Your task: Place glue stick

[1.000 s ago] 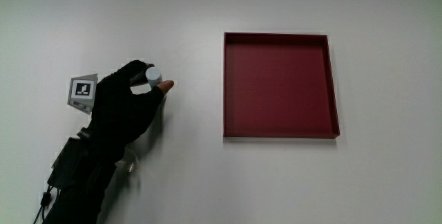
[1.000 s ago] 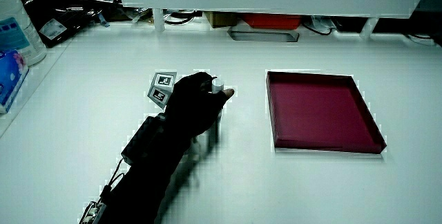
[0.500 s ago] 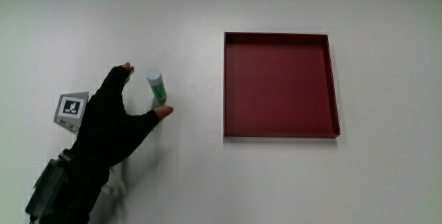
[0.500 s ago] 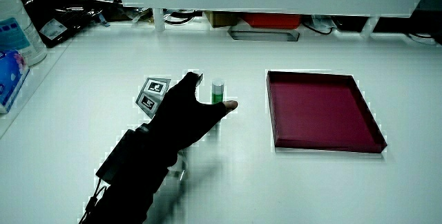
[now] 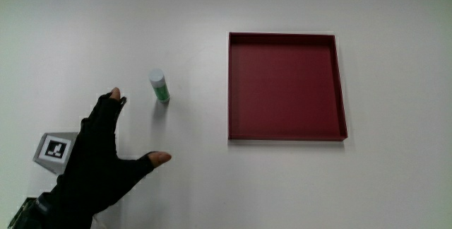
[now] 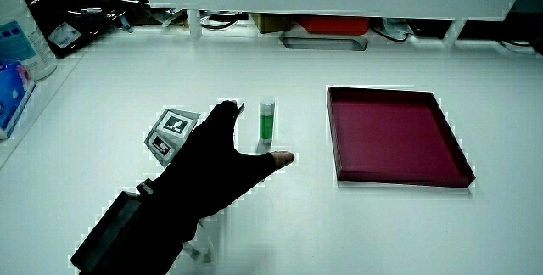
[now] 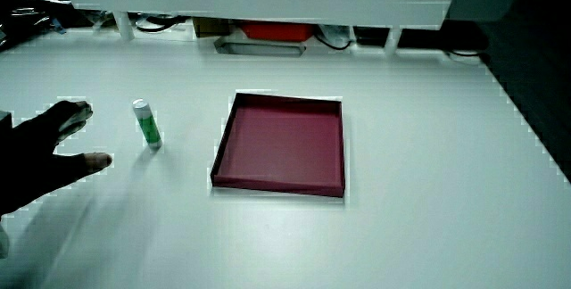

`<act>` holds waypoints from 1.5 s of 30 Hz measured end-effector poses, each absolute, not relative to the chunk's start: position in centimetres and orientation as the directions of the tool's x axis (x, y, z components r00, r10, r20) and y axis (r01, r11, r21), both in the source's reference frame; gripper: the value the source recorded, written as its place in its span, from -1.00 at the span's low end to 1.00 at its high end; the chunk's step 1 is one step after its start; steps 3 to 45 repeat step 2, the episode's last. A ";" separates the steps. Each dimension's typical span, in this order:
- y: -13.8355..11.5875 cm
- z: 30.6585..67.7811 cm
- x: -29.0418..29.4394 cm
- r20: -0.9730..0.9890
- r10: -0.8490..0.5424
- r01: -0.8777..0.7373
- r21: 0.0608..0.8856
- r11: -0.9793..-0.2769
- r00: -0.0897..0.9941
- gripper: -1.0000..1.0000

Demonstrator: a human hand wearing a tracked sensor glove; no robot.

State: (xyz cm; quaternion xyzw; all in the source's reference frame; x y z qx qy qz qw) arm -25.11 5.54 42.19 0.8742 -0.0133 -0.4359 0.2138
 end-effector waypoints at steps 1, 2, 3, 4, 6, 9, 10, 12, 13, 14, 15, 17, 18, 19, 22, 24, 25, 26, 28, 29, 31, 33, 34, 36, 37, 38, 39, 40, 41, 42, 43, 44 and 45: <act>5.7 42.0 -25.1 -0.790 -0.164 0.193 0.336 -0.922 0.591 -1.00; 5.8 41.8 -24.9 -0.828 -0.178 0.214 0.335 -0.917 0.532 -1.00; 5.8 41.8 -24.9 -0.828 -0.178 0.214 0.335 -0.917 0.532 -1.00; 5.8 41.8 -24.9 -0.828 -0.178 0.214 0.335 -0.917 0.532 -1.00; 5.8 41.8 -24.9 -0.828 -0.178 0.214 0.335 -0.917 0.532 -1.00; 5.8 41.8 -24.9 -0.828 -0.178 0.214 0.335 -0.917 0.532 -1.00; 5.8 41.8 -24.9 -0.828 -0.178 0.214 0.335 -0.917 0.532 -1.00; 5.8 41.8 -24.9 -0.828 -0.178 0.214 0.335 -0.917 0.532 -1.00; 5.8 41.8 -24.9 -0.828 -0.178 0.214 0.335 -0.917 0.532 -1.00; 5.8 41.8 -24.9 -0.828 -0.178 0.214 0.335 -0.917 0.532 -1.00; 5.8 41.8 -24.9 -0.828 -0.178 0.214 0.335 -0.917 0.532 -1.00; 5.8 41.8 -24.9 -0.828 -0.178 0.214 0.335 -0.917 0.532 -1.00; 5.8 41.8 -24.9 -0.828 -0.178 0.214 0.335 -0.917 0.532 -1.00; 5.8 41.8 -24.9 -0.828 -0.178 0.214 0.335 -0.917 0.532 -1.00; 5.8 41.8 -24.9 -0.828 -0.178 0.214 0.335 -0.917 0.532 -1.00; 5.8 41.8 -24.9 -0.828 -0.178 0.214 0.335 -0.917 0.532 -1.00; 5.8 41.8 -24.9 -0.828 -0.178 0.214 0.335 -0.917 0.532 -1.00; 5.8 41.8 -24.9 -0.828 -0.178 0.214 0.335 -0.917 0.532 -1.00; 5.8 41.8 -24.9 -0.828 -0.178 0.214 0.335 -0.917 0.532 -1.00; 5.8 41.8 -24.9 -0.828 -0.178 0.214 0.335 -0.917 0.532 -1.00; 5.8 41.8 -24.9 -0.828 -0.178 0.214 0.335 -0.917 0.532 -1.00; 5.8 41.8 -24.9 -0.828 -0.178 0.214 0.335 -0.917 0.532 -1.00; 5.8 41.8 -24.9 -0.828 -0.178 0.214 0.335 -0.917 0.532 -1.00; 5.8 41.8 -24.9 -0.828 -0.178 0.214 0.335 -0.917 0.532 -1.00; 5.8 41.8 -24.9 -0.828 -0.178 0.214 0.335 -0.917 0.532 -1.00; 5.8 41.8 -24.9 -0.828 -0.178 0.214 0.335 -0.917 0.532 -1.00; 5.8 41.8 -24.9 -0.828 -0.178 0.214 0.335 -0.917 0.532 -1.00; 5.8 41.8 -24.9 -0.828 -0.178 0.214 0.335 -0.917 0.532 -1.00; 5.8 41.8 -24.9 -0.828 -0.178 0.214 0.335 -0.917 0.532 -1.00; 5.8 41.8 -24.9 -0.828 -0.178 0.214 0.335 -0.917 0.532 -1.00; 5.8 41.8 -24.9 -0.828 -0.178 0.214 0.335 -0.917 0.532 -1.00; 5.8 41.8 -24.9 -0.828 -0.178 0.214 0.335 -0.917 0.532 -1.00; 5.8 41.8 -24.9 -0.828 -0.178 0.214 0.335 -0.917 0.532 -1.00</act>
